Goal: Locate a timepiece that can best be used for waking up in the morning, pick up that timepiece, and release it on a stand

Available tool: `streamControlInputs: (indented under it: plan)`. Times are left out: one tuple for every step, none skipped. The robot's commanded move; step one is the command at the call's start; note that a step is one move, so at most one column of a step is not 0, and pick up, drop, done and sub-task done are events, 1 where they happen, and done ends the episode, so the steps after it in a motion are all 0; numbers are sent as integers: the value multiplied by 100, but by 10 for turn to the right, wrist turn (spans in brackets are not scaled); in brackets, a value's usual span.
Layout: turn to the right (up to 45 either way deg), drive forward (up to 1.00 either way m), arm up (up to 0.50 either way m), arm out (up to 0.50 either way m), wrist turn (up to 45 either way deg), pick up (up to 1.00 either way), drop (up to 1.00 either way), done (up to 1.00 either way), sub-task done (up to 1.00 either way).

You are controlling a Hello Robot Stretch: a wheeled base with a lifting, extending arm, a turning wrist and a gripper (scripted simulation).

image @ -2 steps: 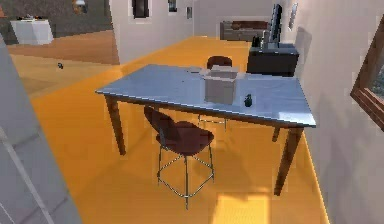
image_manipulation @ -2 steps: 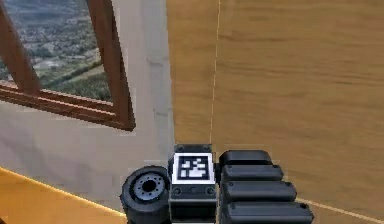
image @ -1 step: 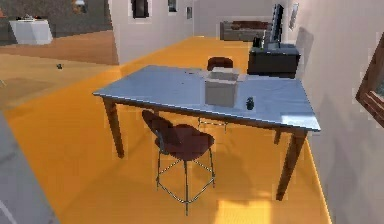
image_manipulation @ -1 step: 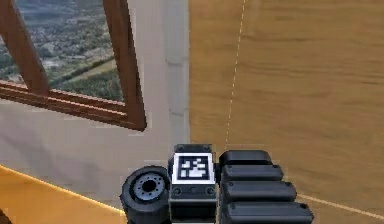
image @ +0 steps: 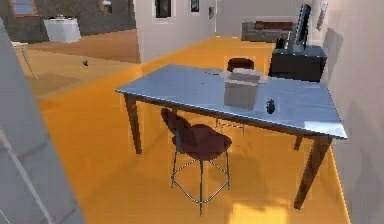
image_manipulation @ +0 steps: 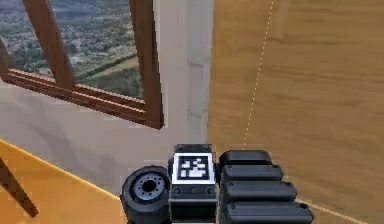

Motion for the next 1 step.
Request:
streamControlInputs:
  plan:
    - [0, 65, 0, 0, 0, 0, 0, 0, 0]
